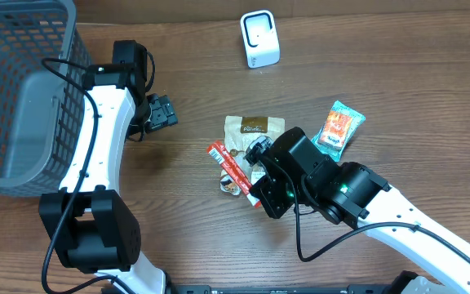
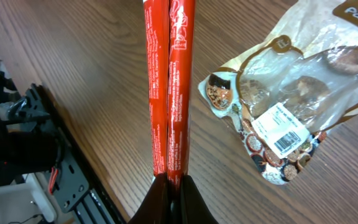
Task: Scan the item barcode
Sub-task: 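Lift the bread bag by the red strip with the right gripper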
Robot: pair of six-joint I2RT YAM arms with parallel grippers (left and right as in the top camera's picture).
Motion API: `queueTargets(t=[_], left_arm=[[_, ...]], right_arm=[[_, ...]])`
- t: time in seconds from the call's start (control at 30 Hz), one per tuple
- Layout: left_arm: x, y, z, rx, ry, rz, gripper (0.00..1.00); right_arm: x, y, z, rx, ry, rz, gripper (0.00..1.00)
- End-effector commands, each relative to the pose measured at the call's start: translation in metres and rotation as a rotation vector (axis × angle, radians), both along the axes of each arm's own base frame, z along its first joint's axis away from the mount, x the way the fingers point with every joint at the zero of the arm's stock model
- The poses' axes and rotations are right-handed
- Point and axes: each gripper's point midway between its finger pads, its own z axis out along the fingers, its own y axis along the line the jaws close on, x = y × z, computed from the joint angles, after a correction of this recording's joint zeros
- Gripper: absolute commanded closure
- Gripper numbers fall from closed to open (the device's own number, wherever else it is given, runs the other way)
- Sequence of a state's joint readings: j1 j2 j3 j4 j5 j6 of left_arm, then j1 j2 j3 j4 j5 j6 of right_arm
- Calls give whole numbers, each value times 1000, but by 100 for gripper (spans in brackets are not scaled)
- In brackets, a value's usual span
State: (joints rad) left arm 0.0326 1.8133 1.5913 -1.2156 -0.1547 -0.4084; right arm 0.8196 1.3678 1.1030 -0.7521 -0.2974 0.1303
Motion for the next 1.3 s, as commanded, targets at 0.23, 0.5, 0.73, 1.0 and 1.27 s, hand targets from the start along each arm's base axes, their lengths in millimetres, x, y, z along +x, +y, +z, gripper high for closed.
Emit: queueTargets(t=[0.23, 0.5, 0.73, 1.0, 1.27], left_arm=[[3, 2, 3, 12, -6, -18, 0], [3, 2, 3, 12, -6, -18, 0], [3, 2, 3, 13, -6, -18, 0], [3, 2, 3, 12, -6, -18, 0], [3, 2, 3, 12, -6, -18, 0]], right_arm=[[6, -3, 6, -18, -78, 21, 96], [7, -4, 5, -29, -91, 33, 96], [8, -3, 0, -38, -83, 35, 96], [11, 1, -19, -73, -50, 37, 96], [30, -1, -23, -108, -118, -11, 96]])
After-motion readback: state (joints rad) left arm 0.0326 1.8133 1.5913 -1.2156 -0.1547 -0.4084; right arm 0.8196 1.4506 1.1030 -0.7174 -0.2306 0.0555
